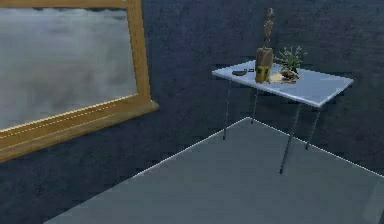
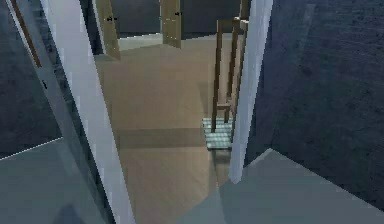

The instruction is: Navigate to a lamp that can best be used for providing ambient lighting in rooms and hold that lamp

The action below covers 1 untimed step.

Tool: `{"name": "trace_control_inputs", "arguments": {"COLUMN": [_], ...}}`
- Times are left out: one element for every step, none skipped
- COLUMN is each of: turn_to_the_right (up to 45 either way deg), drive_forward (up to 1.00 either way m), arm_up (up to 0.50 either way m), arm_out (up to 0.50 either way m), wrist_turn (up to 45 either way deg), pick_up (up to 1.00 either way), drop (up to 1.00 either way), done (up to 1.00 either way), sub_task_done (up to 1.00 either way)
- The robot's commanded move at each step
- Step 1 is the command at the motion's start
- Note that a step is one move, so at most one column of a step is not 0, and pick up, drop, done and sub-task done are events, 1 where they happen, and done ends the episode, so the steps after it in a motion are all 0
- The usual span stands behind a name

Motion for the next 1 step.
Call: {"name": "trace_control_inputs", "arguments": {"turn_to_the_right": [6.0], "drive_forward": [0.0], "arm_up": [0.0], "arm_out": [0.0], "wrist_turn": [0.0], "pick_up": [0.0], "drop": [0.0], "done": [0.0], "sub_task_done": [0.0]}}
